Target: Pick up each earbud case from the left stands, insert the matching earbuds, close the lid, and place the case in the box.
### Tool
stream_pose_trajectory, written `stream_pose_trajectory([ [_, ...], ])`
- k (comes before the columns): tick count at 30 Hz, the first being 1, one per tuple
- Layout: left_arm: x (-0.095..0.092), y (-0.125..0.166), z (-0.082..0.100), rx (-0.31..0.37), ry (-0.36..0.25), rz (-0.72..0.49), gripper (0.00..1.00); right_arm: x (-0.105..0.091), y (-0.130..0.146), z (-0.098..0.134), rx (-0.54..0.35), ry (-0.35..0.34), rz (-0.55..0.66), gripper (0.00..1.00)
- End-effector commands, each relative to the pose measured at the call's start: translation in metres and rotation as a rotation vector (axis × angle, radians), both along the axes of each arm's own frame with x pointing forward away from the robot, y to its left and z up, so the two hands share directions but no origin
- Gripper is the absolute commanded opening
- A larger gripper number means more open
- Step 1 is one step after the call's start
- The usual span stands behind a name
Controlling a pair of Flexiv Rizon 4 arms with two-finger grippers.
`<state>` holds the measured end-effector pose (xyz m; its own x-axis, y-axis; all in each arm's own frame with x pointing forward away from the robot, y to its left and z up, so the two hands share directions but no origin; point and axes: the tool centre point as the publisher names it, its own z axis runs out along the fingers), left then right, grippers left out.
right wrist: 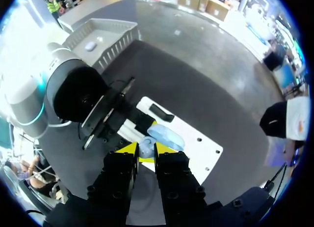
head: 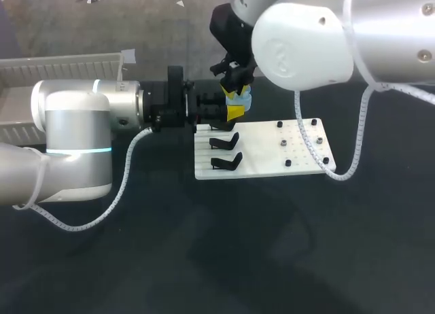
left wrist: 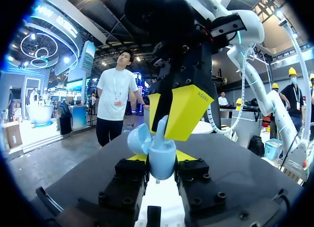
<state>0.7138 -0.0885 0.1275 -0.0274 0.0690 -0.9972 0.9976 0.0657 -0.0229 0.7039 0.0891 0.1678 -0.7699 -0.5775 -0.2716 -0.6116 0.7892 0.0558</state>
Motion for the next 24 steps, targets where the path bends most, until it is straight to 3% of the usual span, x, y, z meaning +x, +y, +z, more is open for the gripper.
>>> stream_pose_trajectory([
  [1,-0.0017,-0.0004,-0.0003,-0.006,-0.007,0.007,0.0,0.0021,0.0031,-0.0016,-0.008,0.006,0.005,0.0],
  [14,-0.0017,-0.0004,-0.0003,-0.006,-0.007,0.007,0.0,0.0022,0.0024,-0.0031,-0.019,0.01,0.006,0.0],
  [18,-0.0017,-0.0004,-0.0003,-0.006,-0.007,0.007,0.0,0.0024,0.0027,-0.0031,-0.019,0.011,0.006,0.16],
  [24,-0.0017,-0.0004,-0.0003,-0.006,-0.007,0.007,0.0,0.0028,0.0032,-0.0022,-0.016,0.01,0.003,0.25],
])
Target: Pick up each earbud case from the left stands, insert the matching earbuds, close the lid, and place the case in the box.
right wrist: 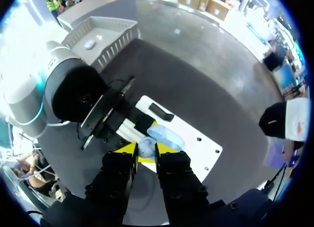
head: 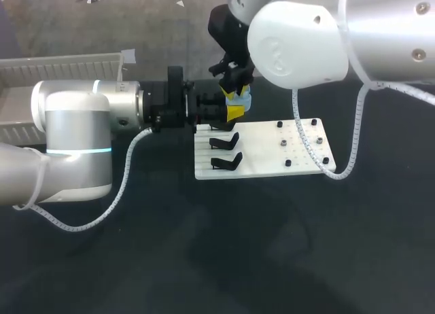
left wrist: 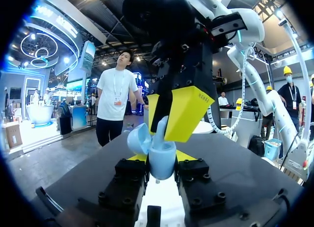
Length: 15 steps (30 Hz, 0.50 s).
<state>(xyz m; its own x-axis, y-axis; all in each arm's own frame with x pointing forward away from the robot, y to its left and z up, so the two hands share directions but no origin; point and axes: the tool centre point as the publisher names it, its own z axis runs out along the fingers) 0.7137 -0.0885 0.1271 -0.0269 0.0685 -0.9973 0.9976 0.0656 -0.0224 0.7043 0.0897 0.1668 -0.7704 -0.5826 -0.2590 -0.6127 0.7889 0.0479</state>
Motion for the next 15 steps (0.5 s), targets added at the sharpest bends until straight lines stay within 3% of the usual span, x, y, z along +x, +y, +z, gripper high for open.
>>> stream_pose_trajectory([
  [1,-0.0016,-0.0005,0.0001,-0.005,-0.006,0.007,0.0,0.0025,0.0027,-0.0011,-0.002,0.004,0.001,0.26],
  [15,-0.0016,-0.0005,0.0001,-0.005,-0.006,0.007,0.0,0.005,0.0031,0.0019,-0.004,0.0,-0.007,0.32],
])
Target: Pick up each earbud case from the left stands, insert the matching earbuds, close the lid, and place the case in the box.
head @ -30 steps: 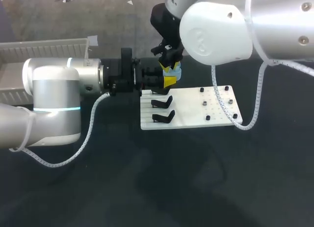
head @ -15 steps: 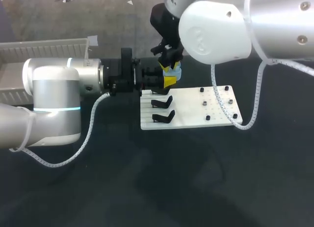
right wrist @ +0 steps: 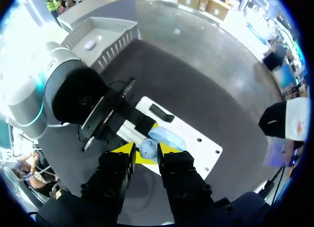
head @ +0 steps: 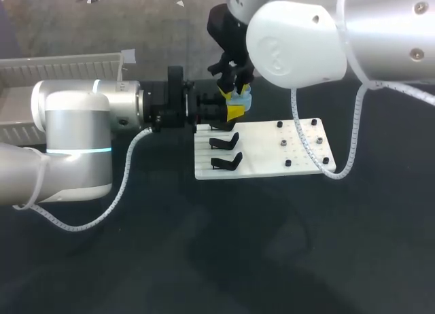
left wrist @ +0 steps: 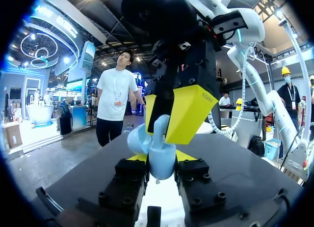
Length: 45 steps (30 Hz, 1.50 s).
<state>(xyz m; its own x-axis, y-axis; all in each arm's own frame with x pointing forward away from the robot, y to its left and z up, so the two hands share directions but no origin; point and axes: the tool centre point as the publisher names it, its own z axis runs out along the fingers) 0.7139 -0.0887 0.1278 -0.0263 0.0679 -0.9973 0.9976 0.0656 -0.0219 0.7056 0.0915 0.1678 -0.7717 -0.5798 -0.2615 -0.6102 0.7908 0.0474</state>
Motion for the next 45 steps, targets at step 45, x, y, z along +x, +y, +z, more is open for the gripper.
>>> stream_pose_trajectory([
  [45,-0.002,0.0,-0.001,-0.005,-0.005,0.007,0.0,0.042,-0.02,-0.012,0.057,-0.028,-0.236,0.3],
])
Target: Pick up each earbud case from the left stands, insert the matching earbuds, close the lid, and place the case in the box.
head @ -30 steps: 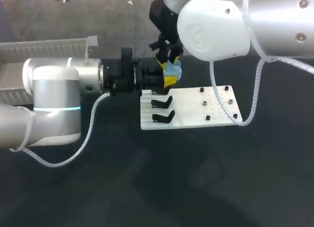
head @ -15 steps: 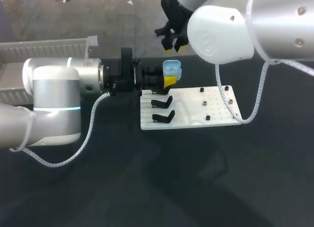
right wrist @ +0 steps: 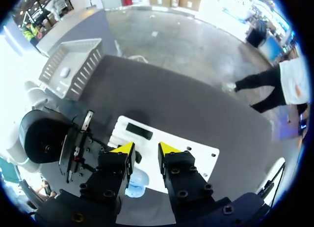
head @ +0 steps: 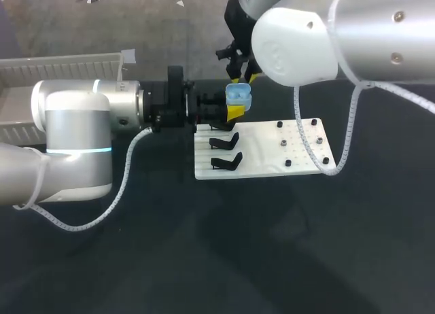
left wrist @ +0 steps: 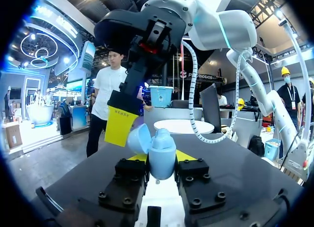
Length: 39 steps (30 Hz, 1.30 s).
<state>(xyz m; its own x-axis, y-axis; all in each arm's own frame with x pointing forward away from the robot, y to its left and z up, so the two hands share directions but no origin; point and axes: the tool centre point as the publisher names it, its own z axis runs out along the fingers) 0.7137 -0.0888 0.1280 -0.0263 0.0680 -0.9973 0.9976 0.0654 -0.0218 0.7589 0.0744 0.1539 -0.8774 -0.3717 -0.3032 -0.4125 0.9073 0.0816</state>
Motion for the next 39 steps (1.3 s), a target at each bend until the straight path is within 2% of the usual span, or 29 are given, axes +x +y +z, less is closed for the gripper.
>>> stream_pose_trajectory([
  [1,-0.002,0.0,-0.001,-0.005,-0.005,0.007,0.0,-0.014,-0.003,0.003,0.006,-0.009,-0.003,0.3],
  [11,-0.002,0.0,-0.001,-0.005,-0.005,0.007,0.0,-0.026,-0.003,0.003,0.028,-0.003,-0.015,0.31],
  [14,-0.002,0.0,-0.001,-0.005,-0.005,0.007,0.0,-0.023,-0.009,0.007,0.054,-0.038,-0.069,0.33],
  [15,-0.002,0.0,-0.001,-0.005,-0.005,0.007,0.0,-0.022,-0.012,0.01,0.07,-0.058,-0.096,0.37],
  [16,-0.002,0.0,-0.001,-0.005,-0.005,0.007,0.0,-0.021,-0.017,0.014,0.098,-0.077,-0.127,0.48],
  [17,-0.002,0.0,-0.001,-0.005,-0.005,0.007,0.0,-0.021,-0.021,0.017,0.123,-0.093,-0.152,0.5],
  [20,0.008,0.022,0.011,-0.012,-0.033,0.045,0.0,-0.024,-0.034,0.025,0.195,-0.139,-0.223,0.82],
  [21,0.012,0.03,0.016,-0.01,-0.043,0.057,0.0,-0.025,-0.038,0.026,0.216,-0.152,-0.247,1.0],
  [25,0.028,0.066,0.038,-0.008,-0.091,0.113,0.0,-0.032,-0.048,0.033,0.258,-0.193,-0.303,1.0],
  [30,0.045,0.116,0.062,0.016,-0.157,0.204,0.0,-0.042,-0.05,0.029,0.284,-0.173,-0.359,1.0],
  [39,0.08,0.213,0.067,0.091,-0.196,0.396,0.0,-0.05,-0.046,0.012,0.293,-0.12,-0.436,1.0],
])
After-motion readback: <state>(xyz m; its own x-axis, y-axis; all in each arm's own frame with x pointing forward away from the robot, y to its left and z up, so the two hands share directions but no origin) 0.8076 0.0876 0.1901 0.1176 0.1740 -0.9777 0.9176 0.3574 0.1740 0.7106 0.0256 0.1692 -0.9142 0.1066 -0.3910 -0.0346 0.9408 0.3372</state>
